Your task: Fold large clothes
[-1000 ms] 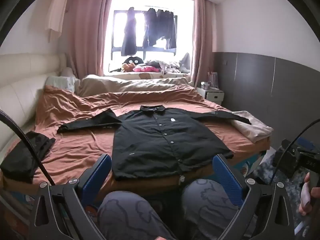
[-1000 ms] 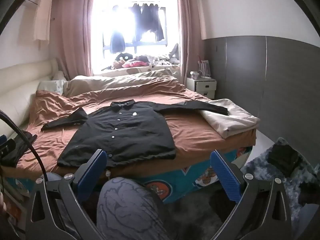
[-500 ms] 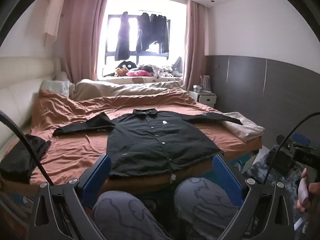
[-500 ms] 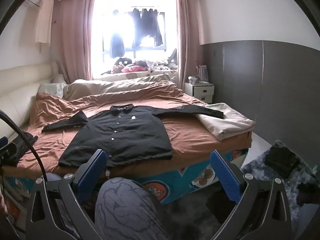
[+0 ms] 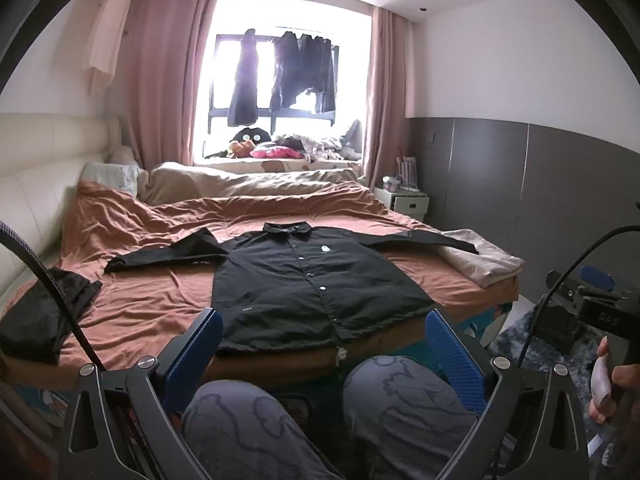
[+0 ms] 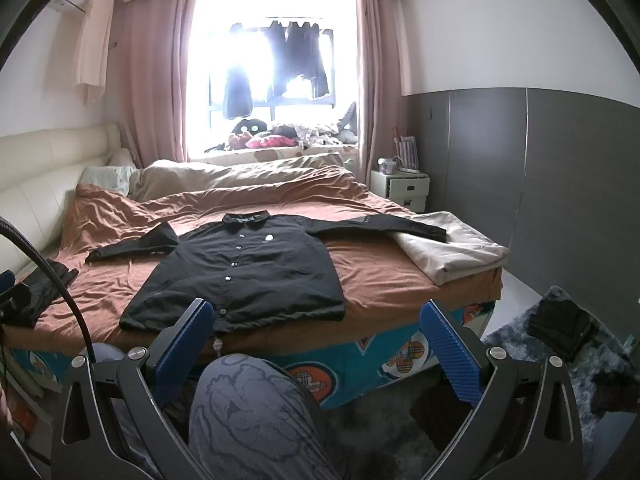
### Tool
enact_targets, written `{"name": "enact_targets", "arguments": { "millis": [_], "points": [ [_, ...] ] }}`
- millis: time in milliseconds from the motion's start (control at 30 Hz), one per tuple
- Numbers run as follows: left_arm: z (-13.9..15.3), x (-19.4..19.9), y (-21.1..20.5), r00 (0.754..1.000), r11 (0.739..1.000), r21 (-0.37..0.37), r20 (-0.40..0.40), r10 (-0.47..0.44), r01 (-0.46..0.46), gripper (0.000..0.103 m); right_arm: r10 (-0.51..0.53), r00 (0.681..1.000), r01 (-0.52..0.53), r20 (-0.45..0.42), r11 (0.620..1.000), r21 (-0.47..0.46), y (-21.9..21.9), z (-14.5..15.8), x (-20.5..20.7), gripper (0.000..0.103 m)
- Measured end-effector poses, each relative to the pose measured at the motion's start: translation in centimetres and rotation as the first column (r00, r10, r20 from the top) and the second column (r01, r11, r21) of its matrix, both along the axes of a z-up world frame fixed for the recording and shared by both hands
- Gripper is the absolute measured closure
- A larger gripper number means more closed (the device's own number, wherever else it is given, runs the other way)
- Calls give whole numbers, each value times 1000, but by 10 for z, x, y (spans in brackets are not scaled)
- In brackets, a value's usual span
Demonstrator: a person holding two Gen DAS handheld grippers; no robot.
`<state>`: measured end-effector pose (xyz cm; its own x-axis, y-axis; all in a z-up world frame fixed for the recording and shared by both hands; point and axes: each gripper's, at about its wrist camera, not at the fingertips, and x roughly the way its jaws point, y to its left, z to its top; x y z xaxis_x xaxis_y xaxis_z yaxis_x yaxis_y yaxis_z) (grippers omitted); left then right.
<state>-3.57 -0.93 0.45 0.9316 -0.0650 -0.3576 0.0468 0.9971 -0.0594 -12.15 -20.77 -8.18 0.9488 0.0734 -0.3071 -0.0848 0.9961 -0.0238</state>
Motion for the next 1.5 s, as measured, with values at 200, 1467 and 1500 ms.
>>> {"name": "enact_targets", "arguments": {
  "millis": [200, 1467, 1500],
  "points": [
    [0, -2, -1, 1000, 1000, 1, 4, 0, 0, 1, 0, 1000, 0, 3, 1000, -4, 3, 0, -1, 0],
    [-2, -10, -2, 1000, 1000, -1, 13, -8, 8, 1, 11, 1000, -10, 20, 1000, -25, 9, -1, -7, 0],
    [-1, -10, -1, 1000, 1000, 0, 14, -6, 6, 1, 13, 1000, -12, 20, 1000, -22, 9, -1, -7, 0]
  ]
}}
